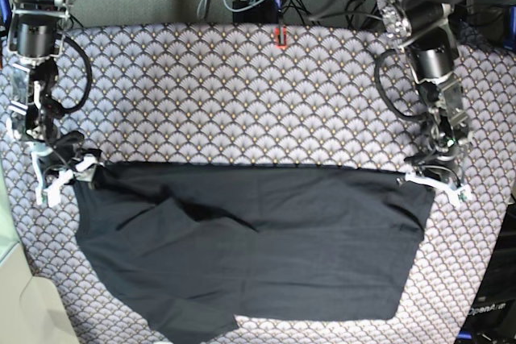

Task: Fold the T-shirt properly
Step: 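Lower the folded collar edge onto the shirt and open both grippers, then drag the shirt back toward the robot with both grippers, then release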

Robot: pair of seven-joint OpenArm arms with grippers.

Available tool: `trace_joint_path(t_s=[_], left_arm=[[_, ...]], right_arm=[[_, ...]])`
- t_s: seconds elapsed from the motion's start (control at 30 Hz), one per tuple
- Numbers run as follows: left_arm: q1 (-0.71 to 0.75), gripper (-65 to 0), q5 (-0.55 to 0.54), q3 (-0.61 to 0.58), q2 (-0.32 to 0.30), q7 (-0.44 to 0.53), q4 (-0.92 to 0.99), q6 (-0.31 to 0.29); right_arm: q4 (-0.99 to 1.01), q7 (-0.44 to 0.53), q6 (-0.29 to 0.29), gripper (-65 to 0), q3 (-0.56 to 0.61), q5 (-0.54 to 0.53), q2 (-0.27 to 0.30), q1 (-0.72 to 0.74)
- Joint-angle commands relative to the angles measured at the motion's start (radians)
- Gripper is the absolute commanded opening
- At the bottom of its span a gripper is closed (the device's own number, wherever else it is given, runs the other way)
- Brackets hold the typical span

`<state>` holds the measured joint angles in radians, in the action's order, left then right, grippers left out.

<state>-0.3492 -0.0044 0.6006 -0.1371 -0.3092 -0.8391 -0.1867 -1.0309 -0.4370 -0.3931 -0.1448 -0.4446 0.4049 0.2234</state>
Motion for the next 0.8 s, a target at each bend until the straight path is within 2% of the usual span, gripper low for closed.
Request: trace_joint_path(t_s=[0.0, 0.23, 0.5, 0.6, 0.77], left_arm=[[-0.021, -65.0, -0.004, -0.001, -0.016, 0.008, -0.012, -0.003], [-0.021, -65.0, -0.004, -0.001, -0.016, 0.006, -0.012, -0.003], [-0.021, -65.0, -0.004, -0.001, -0.016, 0.005, -0.015, -0.003], [-0.021, -65.0, -0.004, -0.001, -0.017, 0.000, -0.018, -0.003], [-0.021, -65.0, -0.004, -0.001, -0.017, 0.000, -0.022, -0.003]], right_arm=[[-0.002, 0.027, -0.005, -20.3, -0.006, -0.009, 0.033, 0.023], [0.125, 0.102, -0.005, -20.3, -0.006, -0.009, 0.036, 0.031], [0.123, 0.102, -0.005, -21.5, -0.006, -0.010, 0.032, 0.023], [0.123, 0.102, -0.005, -28.8, -0.006, -0.013, 0.032, 0.014], [0.122, 0.103, -0.005, -51.5, -0.008, -0.013, 0.019, 0.011]])
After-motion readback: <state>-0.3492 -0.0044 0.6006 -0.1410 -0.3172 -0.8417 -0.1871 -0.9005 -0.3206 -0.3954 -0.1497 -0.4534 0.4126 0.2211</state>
